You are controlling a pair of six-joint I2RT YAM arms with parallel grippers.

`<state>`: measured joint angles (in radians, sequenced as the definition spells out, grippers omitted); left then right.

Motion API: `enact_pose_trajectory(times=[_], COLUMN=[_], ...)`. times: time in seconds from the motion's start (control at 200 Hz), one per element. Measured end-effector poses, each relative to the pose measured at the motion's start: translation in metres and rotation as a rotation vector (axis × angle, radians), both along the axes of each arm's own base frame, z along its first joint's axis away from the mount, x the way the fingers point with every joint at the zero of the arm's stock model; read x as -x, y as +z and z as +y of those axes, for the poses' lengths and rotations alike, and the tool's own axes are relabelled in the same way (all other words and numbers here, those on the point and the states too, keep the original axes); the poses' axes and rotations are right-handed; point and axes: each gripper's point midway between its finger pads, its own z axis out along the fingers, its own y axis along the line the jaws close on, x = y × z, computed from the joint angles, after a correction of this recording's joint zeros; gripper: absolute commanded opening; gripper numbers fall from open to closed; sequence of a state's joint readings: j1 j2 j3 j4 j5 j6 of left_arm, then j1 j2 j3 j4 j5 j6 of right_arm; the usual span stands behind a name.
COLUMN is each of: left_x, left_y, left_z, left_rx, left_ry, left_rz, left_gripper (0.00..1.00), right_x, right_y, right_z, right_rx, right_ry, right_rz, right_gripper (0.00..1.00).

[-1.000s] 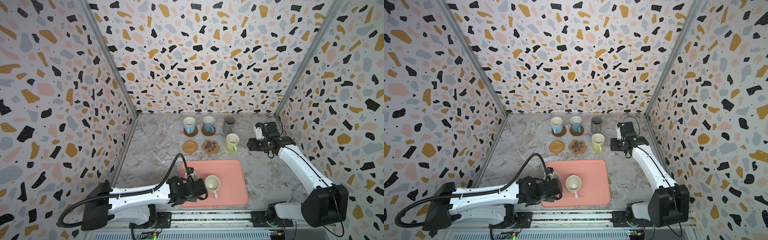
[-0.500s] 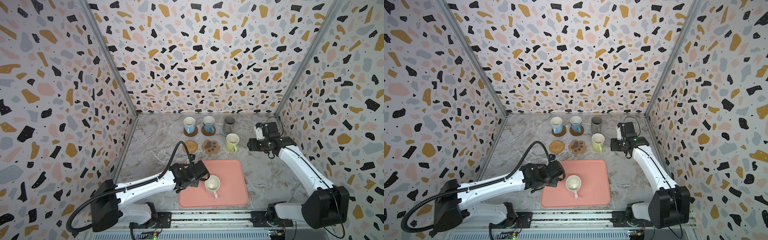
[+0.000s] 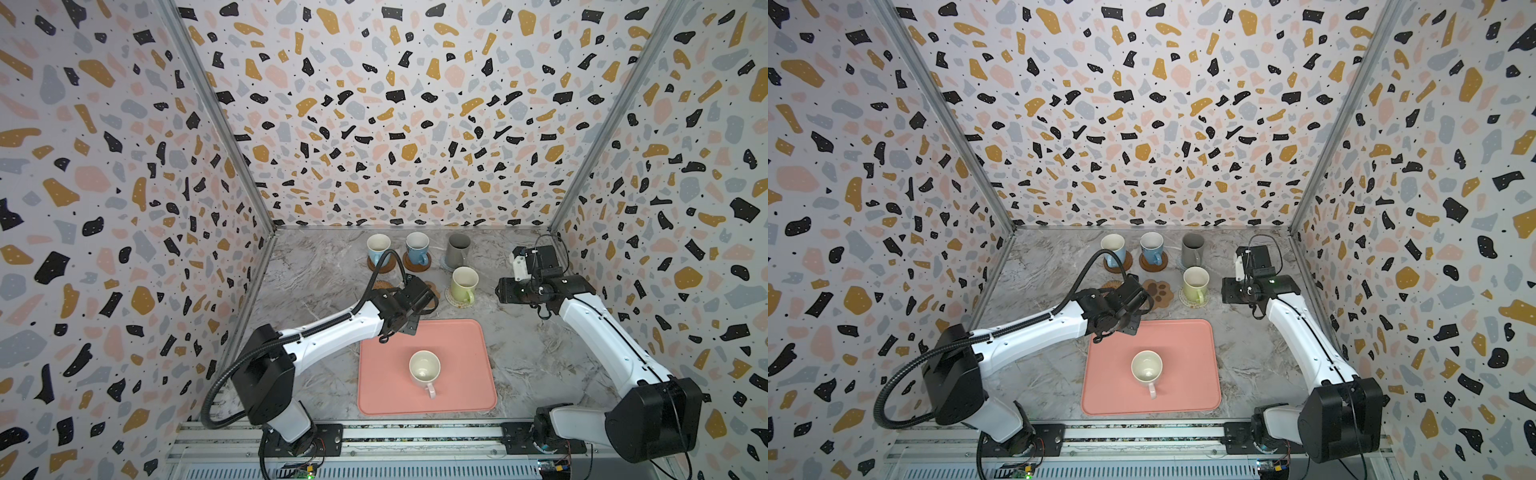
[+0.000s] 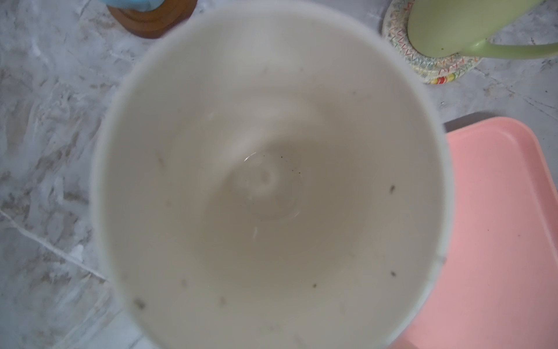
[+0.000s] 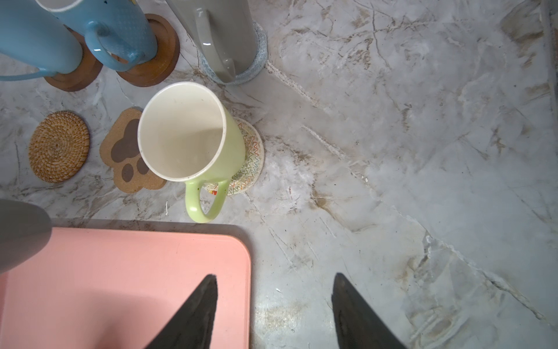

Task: Place cups on coasters
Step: Pick up the cup from the tray, then place the cup on the coaster.

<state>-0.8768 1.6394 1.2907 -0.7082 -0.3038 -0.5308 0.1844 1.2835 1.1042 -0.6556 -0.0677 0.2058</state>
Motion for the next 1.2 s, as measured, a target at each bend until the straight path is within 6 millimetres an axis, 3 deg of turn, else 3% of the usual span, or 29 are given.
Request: enact_pose_trajectory(times=[0.255, 0.516, 0.761, 1.201], left_x=[-0.046, -0.075, -0.085, -0.093], left_y=[-0.008, -0.018, -0.034, -0.044], left_z=[-0.031, -0.046, -0.045, -0.047], left_rx=[-0.014, -0.005, -0.002, 0.026], left_ry=[-0.069, -0.098, -0.102, -0.110], left_rz=[0.004, 0.020, 0.059, 0.086], left_gripper=[0.10, 0.10, 0.10, 0.10], right_x=[0.005, 0.007, 0.008, 0.009], right_y=[-0.004, -0.005, -0.003, -0.002], right_z=[-0.002, -0.002, -0.002, -0.002], right_rx=[-0.001, -0.001, -0.003, -0.003], right_ry=[-0.008, -0.011, -0.013, -0.013], right_rz=[0.017, 0.027, 0.022, 0.024], right_gripper=[0.63, 0.63, 0.63, 0.63])
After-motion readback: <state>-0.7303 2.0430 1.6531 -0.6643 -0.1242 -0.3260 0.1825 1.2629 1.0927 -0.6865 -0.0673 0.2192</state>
